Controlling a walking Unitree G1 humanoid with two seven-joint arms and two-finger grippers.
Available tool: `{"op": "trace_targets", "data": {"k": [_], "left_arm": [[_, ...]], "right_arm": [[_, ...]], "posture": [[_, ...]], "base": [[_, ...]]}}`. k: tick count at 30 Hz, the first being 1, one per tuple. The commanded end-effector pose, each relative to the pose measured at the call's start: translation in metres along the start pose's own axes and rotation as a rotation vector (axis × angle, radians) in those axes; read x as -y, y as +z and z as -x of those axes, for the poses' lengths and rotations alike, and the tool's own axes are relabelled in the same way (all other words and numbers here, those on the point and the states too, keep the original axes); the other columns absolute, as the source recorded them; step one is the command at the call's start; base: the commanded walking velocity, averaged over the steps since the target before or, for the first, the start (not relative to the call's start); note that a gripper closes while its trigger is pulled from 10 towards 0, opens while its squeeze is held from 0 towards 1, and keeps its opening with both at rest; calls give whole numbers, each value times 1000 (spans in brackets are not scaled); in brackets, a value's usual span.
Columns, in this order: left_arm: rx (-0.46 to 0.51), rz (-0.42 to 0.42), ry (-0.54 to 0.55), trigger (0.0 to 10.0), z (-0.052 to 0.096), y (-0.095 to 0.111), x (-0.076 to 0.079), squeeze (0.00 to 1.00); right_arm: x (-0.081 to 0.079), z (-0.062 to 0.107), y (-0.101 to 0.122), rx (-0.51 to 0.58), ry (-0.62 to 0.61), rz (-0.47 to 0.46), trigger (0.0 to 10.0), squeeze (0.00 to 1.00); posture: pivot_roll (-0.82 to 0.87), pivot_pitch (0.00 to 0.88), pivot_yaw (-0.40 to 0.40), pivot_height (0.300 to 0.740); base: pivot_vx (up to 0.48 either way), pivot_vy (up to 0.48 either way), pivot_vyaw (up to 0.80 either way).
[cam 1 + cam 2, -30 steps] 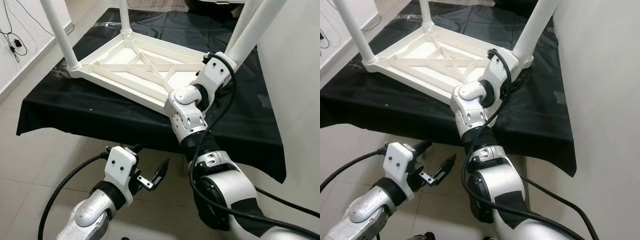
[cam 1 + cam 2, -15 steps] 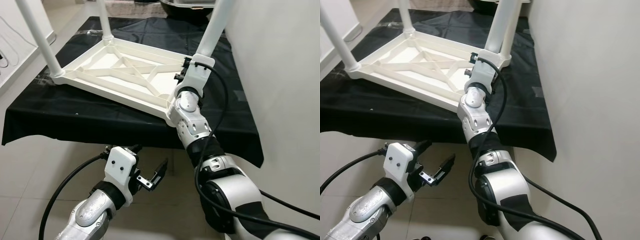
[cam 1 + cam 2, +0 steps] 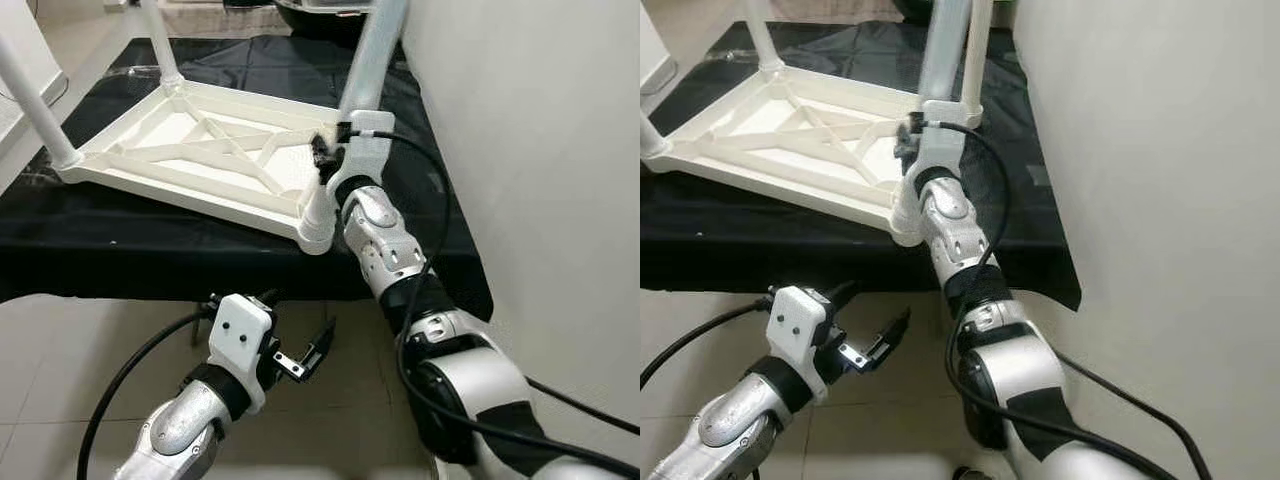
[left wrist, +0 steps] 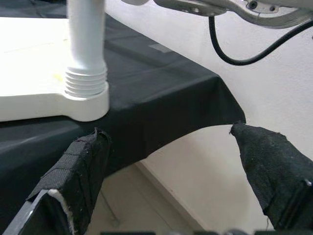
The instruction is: Building children table
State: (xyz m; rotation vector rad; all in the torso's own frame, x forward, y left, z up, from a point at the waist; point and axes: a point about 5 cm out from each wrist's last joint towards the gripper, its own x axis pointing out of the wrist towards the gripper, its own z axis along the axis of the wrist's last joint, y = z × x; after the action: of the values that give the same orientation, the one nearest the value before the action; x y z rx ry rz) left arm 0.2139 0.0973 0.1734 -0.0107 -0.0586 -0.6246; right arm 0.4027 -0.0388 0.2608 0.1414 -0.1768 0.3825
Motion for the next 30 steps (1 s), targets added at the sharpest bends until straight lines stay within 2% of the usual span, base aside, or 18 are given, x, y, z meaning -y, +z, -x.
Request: {"op": "trace_targets", "data": {"k": [1, 2, 3, 4, 7, 11, 12, 13, 16, 18, 23, 26, 29, 30], "left_arm": [[-12, 3, 8, 10000, 2, -3, 1, 0], [-12, 3, 8, 10000, 2, -3, 1, 0], [-12, 4, 8, 10000, 1, -3, 2, 0], [-12, 4, 8, 10000, 1, -3, 2, 0], [-12, 5, 11, 10000, 2, -3, 2, 0], [-12, 5, 11, 10000, 2, -3, 2, 0], [-12, 6, 11, 10000, 2, -3, 3, 0], [-12, 6, 11, 10000, 2, -3, 3, 0], [-13, 7, 12, 10000, 2, -4, 3, 0], [-13, 7, 12, 10000, 2, -4, 3, 0], [-12, 6, 16, 10000, 2, -3, 3, 0], [-12, 5, 21, 10000, 3, -3, 2, 0], [-12, 5, 21, 10000, 3, -3, 1, 0], [-12, 5, 21, 10000, 3, -3, 1, 0]], "right_arm": [[-9, 12, -51, -214, 100, -42, 10000, 0], [-9, 12, -51, -214, 100, -42, 10000, 0], [-10, 13, -53, -232, 185, -21, 10000, 0], [-10, 13, -53, -232, 185, -21, 10000, 0], [-11, 20, -61, -316, 428, 58, 10000, 0], [-11, 22, -61, -330, 507, 67, 10000, 0], [-14, 24, -60, -322, 571, 69, 10000, 0], [-14, 24, -60, -322, 571, 69, 10000, 0], [-17, 26, -57, -316, 680, 92, 10000, 0], [-19, 26, -56, -323, 711, 105, 10000, 0], [-19, 23, -55, -332, 700, 132, 10000, 0], [-27, 30, -54, -323, 875, 119, 10000, 0], [-29, 33, -54, -322, 921, 120, 10000, 0], [-30, 36, -56, -334, 971, 154, 10000, 0]], "posture": [[113, 220, -27, 740], [113, 220, -27, 740], [115, 222, -29, 740], [115, 222, -29, 740], [113, 231, -33, 740], [114, 232, -33, 740], [115, 234, -34, 740], [115, 234, -34, 740], [113, 236, -35, 740], [113, 238, -36, 740], [115, 241, -38, 740], [115, 243, -38, 740], [115, 243, -38, 740], [113, 243, -38, 740]], "base": [[0, 0, 0], [0, 0, 0], [0, 0, 0], [0, 0, 0], [0, 0, 0], [0, 0, 0], [0, 0, 0], [0, 0, 0], [0, 0, 0], [0, 0, 0], [0, 0, 0], [0, 0, 0], [0, 0, 0], [0, 0, 0]]}}
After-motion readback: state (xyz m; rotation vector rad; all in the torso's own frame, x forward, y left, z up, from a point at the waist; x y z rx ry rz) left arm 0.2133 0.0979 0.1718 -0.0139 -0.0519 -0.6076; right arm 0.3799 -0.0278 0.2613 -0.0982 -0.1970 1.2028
